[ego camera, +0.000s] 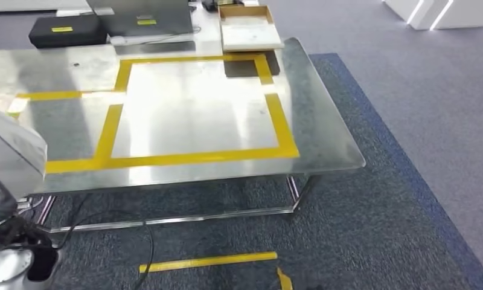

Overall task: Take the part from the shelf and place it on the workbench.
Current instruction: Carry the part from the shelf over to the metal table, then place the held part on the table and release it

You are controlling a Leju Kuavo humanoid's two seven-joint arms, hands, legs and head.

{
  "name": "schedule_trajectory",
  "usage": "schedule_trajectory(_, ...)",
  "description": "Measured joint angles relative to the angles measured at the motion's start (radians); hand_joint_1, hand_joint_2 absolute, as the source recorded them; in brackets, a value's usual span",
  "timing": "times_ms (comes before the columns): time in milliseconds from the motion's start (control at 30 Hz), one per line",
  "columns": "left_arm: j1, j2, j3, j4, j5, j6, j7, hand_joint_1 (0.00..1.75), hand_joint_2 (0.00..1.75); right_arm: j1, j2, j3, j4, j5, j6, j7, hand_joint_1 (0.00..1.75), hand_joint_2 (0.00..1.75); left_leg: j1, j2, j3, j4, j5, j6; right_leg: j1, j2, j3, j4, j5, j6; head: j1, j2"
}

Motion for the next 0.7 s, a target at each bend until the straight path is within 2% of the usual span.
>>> schedule_trajectory(33, 0.003, 0.000, 0.004, -0.001, 0.001, 0.001, -0.001, 1.75, 1.75, -0.001, 0.000, -0.001, 0.000, -0.002, 0.000, -0.001, 0.00, 0.00, 0.001, 0.000, 0.018, -0.007, -0.009, 0.005, 0.000, -0.001, -0.042, 0.059, -0.002, 0.000, 0.002, 0.000)
schedule_trajectory(67, 0.006, 0.000, 0.008, -0.002, 0.001, 0.002, -0.001, 1.75, 1.75, -0.001, 0.000, -0.003, 0.000, -0.003, -0.001, -0.001, 0.00, 0.00, 0.000, 0.000, 0.034, -0.010, -0.021, 0.008, 0.001, -0.001, -0.090, 0.115, -0.021, 0.000, 0.003, 0.000)
schedule_trajectory(100, 0.009, 0.000, 0.012, -0.002, 0.002, 0.003, -0.001, 1.75, 1.75, 0.000, 0.000, -0.004, 0.000, -0.005, -0.001, -0.002, 0.00, 0.00, -0.001, -0.001, 0.049, -0.012, -0.034, 0.010, 0.002, -0.001, -0.136, 0.157, -0.055, 0.000, 0.003, 0.000)
schedule_trajectory(133, 0.014, 0.000, 0.016, -0.003, 0.003, 0.003, -0.001, 1.75, 1.75, 0.002, 0.000, -0.005, 0.000, -0.006, -0.001, -0.002, 0.00, 0.00, -0.002, -0.002, 0.064, -0.012, -0.049, 0.011, 0.002, -0.001, -0.174, 0.178, -0.091, 0.001, 0.004, 0.000)
schedule_trajectory(167, 0.019, 0.000, 0.019, -0.003, 0.003, 0.004, -0.001, 1.75, 1.75, 0.005, 0.000, -0.006, 0.000, -0.008, -0.001, -0.003, 0.00, 0.00, -0.002, -0.004, 0.083, -0.012, -0.064, 0.012, 0.003, -0.001, -0.200, 0.175, -0.115, 0.001, 0.004, 0.000)
schedule_trajectory(200, 0.023, 0.000, 0.024, -0.004, 0.003, 0.005, -0.001, 1.75, 1.75, 0.008, 0.000, -0.007, 0.000, -0.009, -0.001, -0.003, 0.00, 0.00, -0.003, -0.006, 0.103, -0.012, -0.079, 0.011, 0.003, -0.001, -0.214, 0.150, -0.113, -0.001, 0.004, 0.000)
schedule_trajectory(233, 0.026, 0.000, 0.028, -0.004, 0.003, 0.005, -0.001, 1.75, 1.75, 0.011, 0.000, -0.009, 0.000, -0.010, -0.001, -0.003, 0.00, 0.00, -0.004, -0.007, 0.124, -0.012, -0.096, 0.009, 0.003, -0.001, -0.221, 0.106, -0.076, -0.004, 0.005, 0.000)
schedule_trajectory(300, 0.030, 0.000, 0.035, -0.004, 0.000, 0.005, 0.000, 1.75, 1.75, 0.016, 0.000, -0.011, 0.002, -0.011, -0.001, -0.003, 0.00, 0.00, -0.006, -0.010, 0.160, -0.010, -0.127, 0.003, 0.005, -0.001, -0.225, 0.007, 0.055, -0.014, 0.005, 0.000)
schedule_trajectory(333, 0.032, 0.001, 0.038, -0.004, -0.006, 0.005, 0.003, 1.75, 1.75, 0.017, 0.000, -0.013, 0.002, -0.012, -0.001, -0.003, 0.00, 0.00, -0.006, -0.011, 0.172, -0.010, -0.141, -0.003, 0.008, -0.001, -0.220, -0.022, 0.105, -0.020, 0.005, 0.000)
schedule_trajectory(367, 0.035, 0.002, 0.042, -0.004, -0.015, 0.004, 0.008, 1.75, 1.75, 0.017, 0.000, -0.016, 0.003, -0.013, -0.001, -0.003, 0.00, 0.00, -0.005, -0.012, 0.182, -0.009, -0.150, -0.009, 0.013, 0.000, -0.215, -0.036, 0.128, -0.026, 0.005, 0.000)
schedule_trajectory(433, 0.043, 0.006, 0.054, -0.004, -0.041, 0.004, 0.024, 1.75, 1.75, 0.015, 0.000, -0.022, 0.003, -0.016, -0.001, -0.003, 0.00, 0.00, -0.001, -0.012, 0.190, -0.003, -0.152, -0.024, 0.018, 0.001, -0.195, -0.041, 0.122, -0.038, 0.005, 0.000)
schedule_trajectory(467, 0.048, 0.010, 0.062, -0.004, -0.054, 0.002, 0.035, 1.75, 1.75, 0.014, 0.000, -0.025, 0.002, -0.018, -0.002, -0.004, 0.00, 0.00, 0.000, -0.010, 0.183, 0.018, -0.143, -0.029, 0.017, 0.002, -0.184, -0.050, 0.118, -0.044, 0.005, 0.000)
schedule_trajectory(533, 0.059, 0.019, 0.082, -0.003, -0.083, -0.003, 0.058, 1.75, 1.75, 0.012, -0.001, -0.029, 0.002, -0.021, -0.004, -0.007, 0.00, 0.00, 0.001, -0.008, 0.133, 0.107, -0.139, -0.038, 0.012, 0.003, -0.157, -0.069, 0.112, -0.053, 0.004, 0.000)
schedule_trajectory(567, 0.065, 0.024, 0.093, -0.002, -0.100, -0.007, 0.069, 1.75, 1.75, 0.011, -0.001, -0.032, 0.002, -0.022, -0.004, -0.008, 0.00, 0.00, 0.002, -0.007, 0.097, 0.166, -0.155, -0.042, 0.012, 0.003, -0.144, -0.075, 0.106, -0.057, 0.004, 0.000)
schedule_trajectory(633, 0.079, 0.031, 0.116, 0.001, -0.130, -0.011, 0.088, 1.75, 1.75, 0.011, -0.001, -0.035, 0.002, -0.022, -0.003, -0.009, 0.00, 0.00, 0.002, -0.006, 0.028, 0.247, -0.213, -0.047, 0.012, 0.004, -0.123, -0.077, 0.089, -0.062, 0.003, 0.000)
schedule_trajectory(667, 0.086, 0.034, 0.126, 0.003, -0.144, -0.013, 0.095, 1.75, 1.75, 0.013, -0.001, -0.037, 0.002, -0.022, -0.003, -0.009, 0.00, 0.00, 0.002, -0.006, 0.006, 0.255, -0.228, -0.048, 0.012, 0.005, -0.110, -0.077, 0.080, -0.062, 0.003, 0.000)
schedule_trajectory(700, 0.091, 0.037, 0.134, 0.004, -0.159, -0.015, 0.104, 1.75, 1.75, 0.014, -0.001, -0.039, 0.002, -0.022, -0.003, -0.009, 0.00, 0.00, 0.002, -0.006, -0.003, 0.234, -0.217, -0.049, 0.011, 0.005, -0.097, -0.077, 0.070, -0.062, 0.003, 0.000)
